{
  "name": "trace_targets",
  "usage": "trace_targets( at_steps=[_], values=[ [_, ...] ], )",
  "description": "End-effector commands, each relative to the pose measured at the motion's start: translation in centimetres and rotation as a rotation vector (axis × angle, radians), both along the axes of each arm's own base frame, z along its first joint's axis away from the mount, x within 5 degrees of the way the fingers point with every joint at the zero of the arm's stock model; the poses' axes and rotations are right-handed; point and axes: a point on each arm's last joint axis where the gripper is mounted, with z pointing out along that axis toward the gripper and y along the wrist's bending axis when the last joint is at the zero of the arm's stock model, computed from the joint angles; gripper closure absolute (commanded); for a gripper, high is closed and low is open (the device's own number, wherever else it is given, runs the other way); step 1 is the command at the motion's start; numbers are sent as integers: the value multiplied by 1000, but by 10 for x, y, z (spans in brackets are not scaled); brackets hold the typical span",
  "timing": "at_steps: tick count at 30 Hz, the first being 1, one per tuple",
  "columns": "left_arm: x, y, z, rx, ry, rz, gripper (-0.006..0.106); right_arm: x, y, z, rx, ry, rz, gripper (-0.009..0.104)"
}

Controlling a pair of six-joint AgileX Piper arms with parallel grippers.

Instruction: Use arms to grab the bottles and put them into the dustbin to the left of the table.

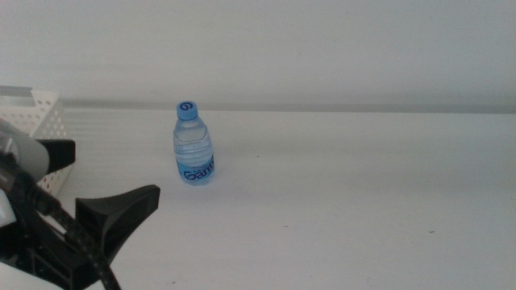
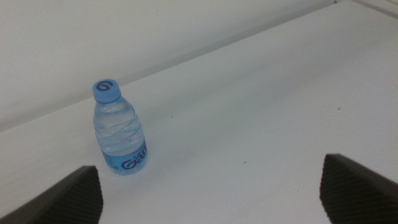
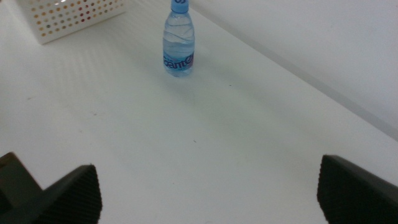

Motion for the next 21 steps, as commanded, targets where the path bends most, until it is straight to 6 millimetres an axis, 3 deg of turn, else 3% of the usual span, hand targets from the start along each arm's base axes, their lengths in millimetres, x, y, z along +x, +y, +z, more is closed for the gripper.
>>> trace_targets(
  at_steps=[1, 4, 13, 21],
  values=[
    [0, 1, 1, -11, -12, 6, 7, -7, -5, -2, -10, -2, 27, 2],
    [0, 1, 1, -11, -12, 6, 7, -16, -7, -13, 9, -3, 91, 2],
    [0, 1, 1, -11, -12, 6, 7, -36, -17, -76, 167, -116, 164, 2],
    [0, 1, 1, -11, -12, 6, 7, -23, -22, -81, 175, -92, -9, 2]
  ],
)
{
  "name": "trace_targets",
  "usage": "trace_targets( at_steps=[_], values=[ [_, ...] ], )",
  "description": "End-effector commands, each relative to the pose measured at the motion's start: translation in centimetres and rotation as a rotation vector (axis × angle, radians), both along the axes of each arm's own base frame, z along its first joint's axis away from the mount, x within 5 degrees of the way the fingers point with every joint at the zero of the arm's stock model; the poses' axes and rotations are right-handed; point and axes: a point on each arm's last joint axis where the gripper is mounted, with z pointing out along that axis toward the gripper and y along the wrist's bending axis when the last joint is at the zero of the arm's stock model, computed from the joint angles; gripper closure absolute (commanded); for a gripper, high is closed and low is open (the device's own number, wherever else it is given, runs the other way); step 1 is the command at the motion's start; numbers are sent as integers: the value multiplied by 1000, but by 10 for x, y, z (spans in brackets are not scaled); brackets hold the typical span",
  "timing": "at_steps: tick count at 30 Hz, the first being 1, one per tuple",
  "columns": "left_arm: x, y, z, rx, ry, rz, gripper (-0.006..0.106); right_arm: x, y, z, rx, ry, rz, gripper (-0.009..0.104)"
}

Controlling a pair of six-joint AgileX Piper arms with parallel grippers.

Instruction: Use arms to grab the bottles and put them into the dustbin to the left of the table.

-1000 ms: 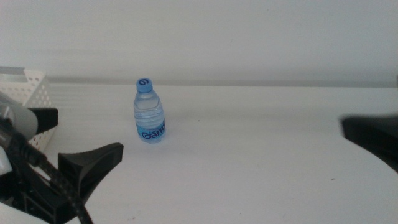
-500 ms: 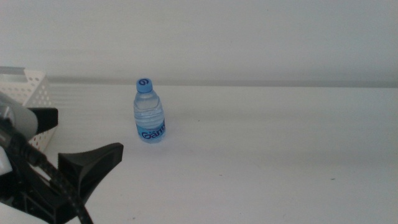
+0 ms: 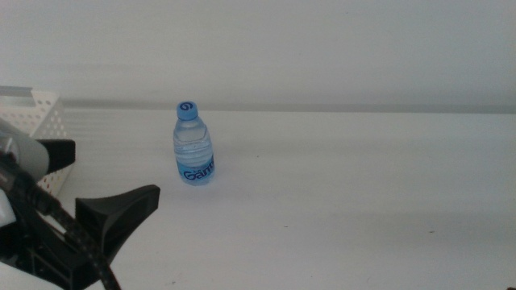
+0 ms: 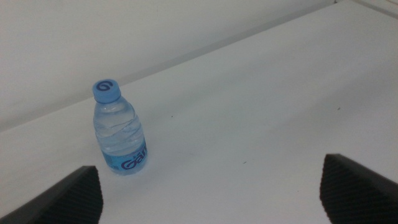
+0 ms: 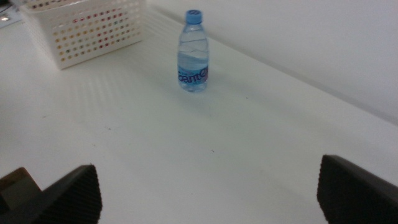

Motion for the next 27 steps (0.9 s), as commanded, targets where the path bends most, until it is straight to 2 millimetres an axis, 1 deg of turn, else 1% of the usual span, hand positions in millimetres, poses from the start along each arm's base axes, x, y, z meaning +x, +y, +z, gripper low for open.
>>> trace_targets(
  at_steps=[1, 4, 7, 9, 13, 18, 21, 27],
  values=[
    [0, 1, 1, -11, -12, 6, 7, 3, 3, -1, 10, 11, -13, 2],
    [0, 1, 1, -11, -12, 6, 7, 6, 12, -3, -27, 23, 51, 2],
    [0, 1, 1, -11, -12, 6, 7, 10, 18, 1, -24, -41, 74, 2],
    [0, 1, 1, -11, -12, 6, 7, 12, 18, 5, 5, -72, 55, 2],
    [0, 1, 1, -11, -12, 6, 7, 14, 15, 3, -37, -70, 21, 2],
    [0, 1, 1, -11, -12, 6, 7, 14, 15, 3, -44, -77, 24, 2],
    [0, 1, 1, -11, -12, 6, 7, 14, 16, 5, -12, -89, 26, 2],
    [0, 1, 1, -11, -12, 6, 7, 14, 16, 6, -4, -87, 22, 2]
  ],
)
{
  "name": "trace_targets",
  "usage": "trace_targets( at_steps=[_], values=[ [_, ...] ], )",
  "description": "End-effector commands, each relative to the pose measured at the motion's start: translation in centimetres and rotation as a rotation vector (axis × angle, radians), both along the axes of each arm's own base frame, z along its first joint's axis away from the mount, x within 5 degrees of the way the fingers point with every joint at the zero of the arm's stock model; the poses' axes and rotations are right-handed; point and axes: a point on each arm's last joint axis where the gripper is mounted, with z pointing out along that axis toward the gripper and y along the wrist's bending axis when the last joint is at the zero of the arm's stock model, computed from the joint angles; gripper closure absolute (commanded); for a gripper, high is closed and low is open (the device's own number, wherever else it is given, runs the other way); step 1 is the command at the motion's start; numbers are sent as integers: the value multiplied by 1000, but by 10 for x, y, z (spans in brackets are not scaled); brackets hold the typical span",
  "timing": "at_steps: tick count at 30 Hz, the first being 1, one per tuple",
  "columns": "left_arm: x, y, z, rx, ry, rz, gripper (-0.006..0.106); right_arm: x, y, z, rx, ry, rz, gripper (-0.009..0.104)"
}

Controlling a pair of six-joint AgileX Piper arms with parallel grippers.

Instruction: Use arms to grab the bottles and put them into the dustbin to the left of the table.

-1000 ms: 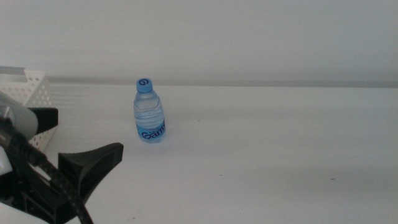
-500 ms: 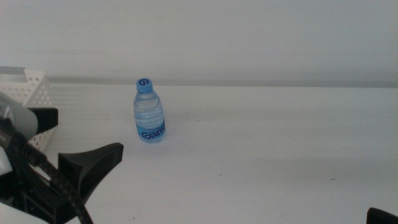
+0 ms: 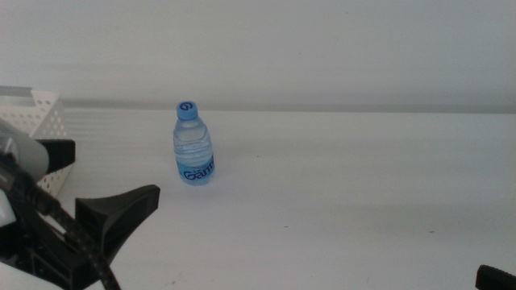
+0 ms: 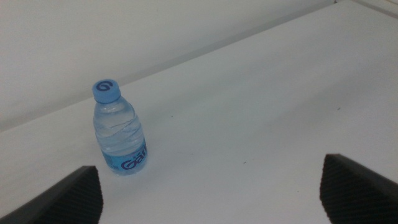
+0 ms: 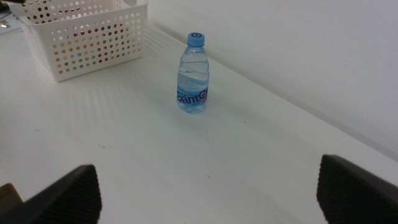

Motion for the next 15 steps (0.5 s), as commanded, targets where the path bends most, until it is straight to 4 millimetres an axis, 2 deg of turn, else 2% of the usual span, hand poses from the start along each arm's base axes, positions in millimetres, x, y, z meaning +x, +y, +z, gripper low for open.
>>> trace_targets(
  at_steps=[1, 7, 15],
  values=[
    [0, 1, 1, -11, -12, 6, 7, 1, 0, 1, 15, -4, -13, 2],
    [0, 1, 1, -11, -12, 6, 7, 1, -1, 1, 64, 41, -42, 2],
    [0, 1, 1, -11, -12, 6, 7, 3, -3, 0, 28, 12, -54, 2]
  ],
)
